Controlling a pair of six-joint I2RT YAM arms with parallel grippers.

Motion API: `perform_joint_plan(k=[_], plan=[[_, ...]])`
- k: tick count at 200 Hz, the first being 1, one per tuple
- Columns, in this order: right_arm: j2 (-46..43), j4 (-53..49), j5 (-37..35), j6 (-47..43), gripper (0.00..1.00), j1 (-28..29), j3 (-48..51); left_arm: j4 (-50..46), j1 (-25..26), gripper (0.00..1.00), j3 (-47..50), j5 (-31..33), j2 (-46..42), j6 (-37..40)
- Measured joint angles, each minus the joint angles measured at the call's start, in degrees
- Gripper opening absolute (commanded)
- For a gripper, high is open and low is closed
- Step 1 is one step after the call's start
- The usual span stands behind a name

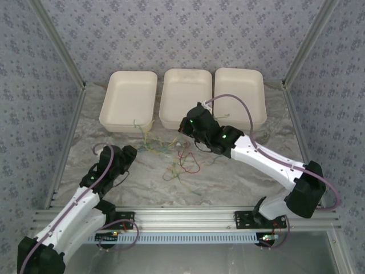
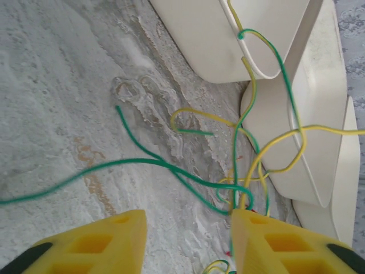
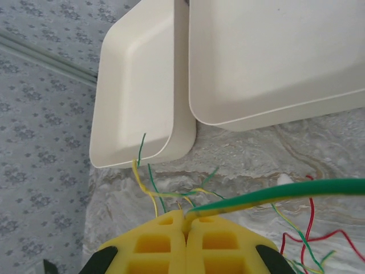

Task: Untangle the cables

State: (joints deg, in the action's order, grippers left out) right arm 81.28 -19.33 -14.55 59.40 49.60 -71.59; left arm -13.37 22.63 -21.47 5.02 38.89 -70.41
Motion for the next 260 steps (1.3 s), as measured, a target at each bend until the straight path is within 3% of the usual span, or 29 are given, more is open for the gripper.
perform_joint_plan(k=[29,85,138,187,235,247,260], plan=[[0.0,-6.1,-0.7,-2.3,0.00,-0.1,-4.6,-0.2,-0.5,0.60,0.0,-0.6,0.6,0.3],[-0.6,-13.6,0.7,-7.4,0.00,-0.9,-10.3,-1.6,0.2,0.65,-2.8,-5.7,1.9,2.1],[-1.3,-20.0,3.4,-13.8,0.00,-1.5,-14.3,-1.3,9.9,0.69,-11.0,-7.2,12.5,9.8],[-5.1,-22.3,5.0,-16.8,0.00,-1.7,-13.7,0.4,12.8,0.72,-18.6,-6.6,25.4,14.7],[-7.4,-22.4,5.6,-17.1,0.00,-2.7,-12.6,0.1,15.9,0.61,-25.3,-4.5,38.6,17.5],[-7.5,-22.3,5.6,-17.1,0.00,-2.9,-12.3,0.1,16.7,0.50,-24.9,-3.9,39.4,17.6],[-7.7,-22.3,5.7,-17.0,0.00,-3.0,-11.6,0.4,17.2,0.29,-24.3,-3.5,39.5,17.7]])
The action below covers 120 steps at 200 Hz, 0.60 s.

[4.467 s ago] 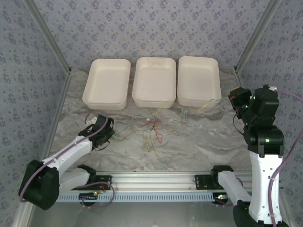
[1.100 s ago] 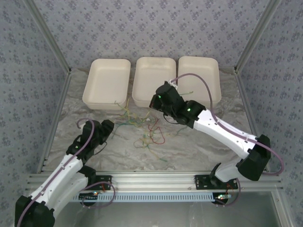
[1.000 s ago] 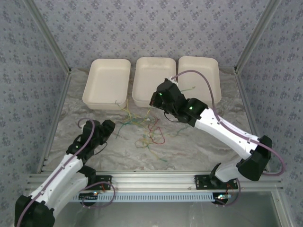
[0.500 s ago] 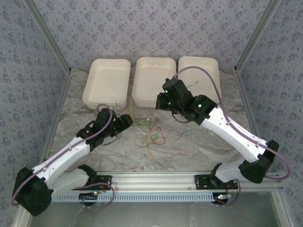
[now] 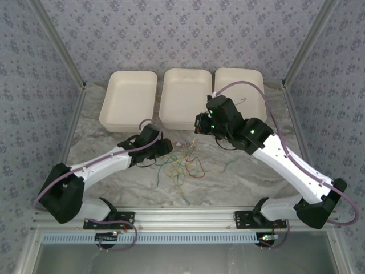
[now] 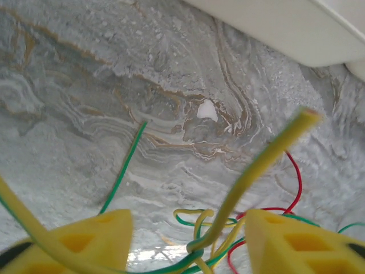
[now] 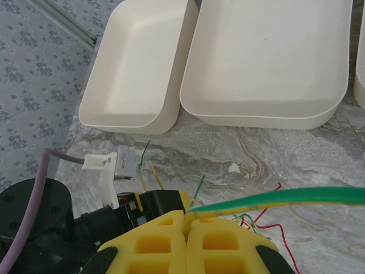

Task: Untangle the cables

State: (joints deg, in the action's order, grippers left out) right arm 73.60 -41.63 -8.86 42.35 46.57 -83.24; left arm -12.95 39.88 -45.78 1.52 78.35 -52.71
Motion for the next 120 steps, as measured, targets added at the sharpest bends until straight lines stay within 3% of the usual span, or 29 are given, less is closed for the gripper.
perform_joint_plan(k=[8,21,69,120], plan=[[0.0,0.0,0.1,0.0,0.00,-0.2,0.4,0.1,0.2,0.15,0.2,0.6,0.0,-0.3],[-0.1,-0.1,0.2,0.0,0.00,-0.4,0.8,0.0,0.3,0.00,0.2,2.0,0.1,-0.3],[-3.4,-2.7,0.3,-0.5,0.00,-5.6,0.8,-1.4,-1.8,0.00,0.6,8.2,-0.4,-1.2],[-6.9,-6.3,3.8,-1.6,0.00,-11.4,0.4,5.8,-6.4,0.00,4.8,3.6,-7.9,-5.5]])
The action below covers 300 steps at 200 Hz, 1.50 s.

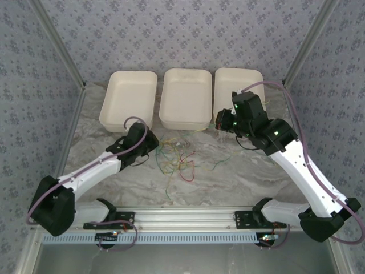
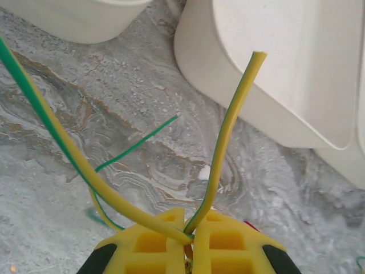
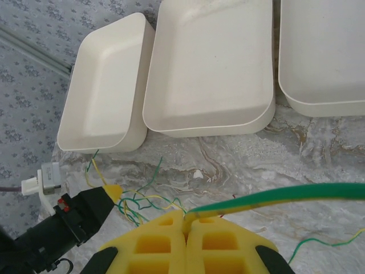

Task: Untangle the cables

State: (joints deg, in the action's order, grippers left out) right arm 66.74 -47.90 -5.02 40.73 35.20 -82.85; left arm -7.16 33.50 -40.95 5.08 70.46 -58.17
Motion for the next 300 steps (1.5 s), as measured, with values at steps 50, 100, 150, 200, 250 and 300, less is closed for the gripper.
perform_joint_plan(k=[50,100,150,200,250,300], plan=[[0.1,1.6,0.1,-0.1,0.00,0.0,0.0,-0.6,-3.1,0.31,2.6,-2.5,-0.5,-3.2],[0.2,3.0,0.1,-0.1,0.00,0.1,0.0,-1.6,-4.4,0.28,5.3,-3.2,-0.5,-4.9],[1.1,1.6,0.0,-1.0,0.00,0.1,-2.7,-0.9,-4.5,0.39,7.9,-4.1,-3.4,-6.4],[1.9,-0.7,-0.6,-2.4,0.00,0.1,-3.1,-5.0,7.8,0.38,6.8,1.5,-17.0,-1.6],[4.5,-3.0,-1.6,-3.0,0.00,0.1,-3.3,-8.0,14.1,0.57,6.3,5.2,-18.4,9.0],[4.8,-3.8,-1.6,-3.1,0.00,0.1,-3.3,-5.6,23.1,0.63,5.1,10.4,-5.1,17.2]])
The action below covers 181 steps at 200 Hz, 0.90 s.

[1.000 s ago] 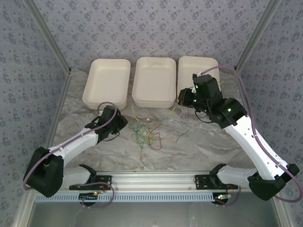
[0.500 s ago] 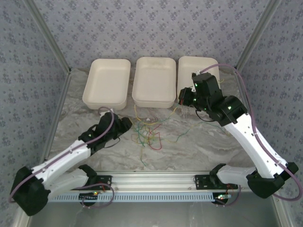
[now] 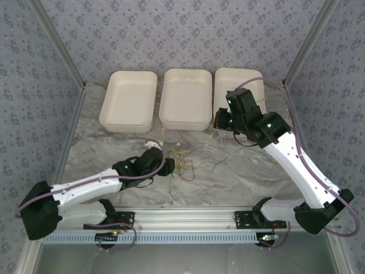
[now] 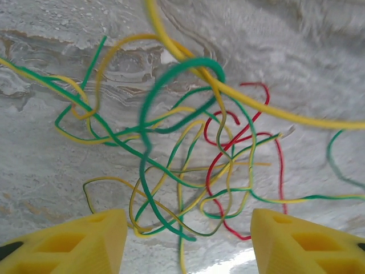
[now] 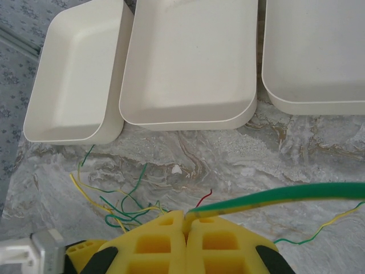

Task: Untangle the cables

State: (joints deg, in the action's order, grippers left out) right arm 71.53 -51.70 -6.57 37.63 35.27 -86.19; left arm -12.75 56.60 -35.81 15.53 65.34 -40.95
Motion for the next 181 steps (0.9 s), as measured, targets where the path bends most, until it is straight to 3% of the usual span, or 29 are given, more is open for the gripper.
perform_joint_plan(k=[41,77,87,101,112,150,181], plan=[[0.0,0.0,1.6,0.0,0.00,0.0,0.0,2.8,1.3,0.68,-1.8,7.3,6.3,4.4],[-0.1,0.0,3.0,0.0,0.00,0.0,0.0,4.2,1.3,0.64,-4.5,14.1,11.7,5.4],[-0.3,0.0,3.2,0.0,0.00,0.0,0.0,4.6,1.3,0.55,-5.2,15.7,13.3,5.4],[-0.5,-0.1,3.4,0.0,0.00,0.0,0.0,5.3,0.8,0.17,-6.0,17.3,15.3,5.2],[-0.9,-0.5,3.4,0.0,0.00,-0.1,0.0,5.5,0.1,0.03,-6.3,18.0,16.3,4.6],[-4.4,-4.0,1.0,0.1,0.00,-1.2,1.1,7.2,-4.8,0.00,-5.0,18.2,15.4,1.6],[-10.1,-7.0,-1.7,0.3,0.00,-5.0,2.3,9.1,-9.2,0.00,-1.6,14.7,12.3,-1.3]])
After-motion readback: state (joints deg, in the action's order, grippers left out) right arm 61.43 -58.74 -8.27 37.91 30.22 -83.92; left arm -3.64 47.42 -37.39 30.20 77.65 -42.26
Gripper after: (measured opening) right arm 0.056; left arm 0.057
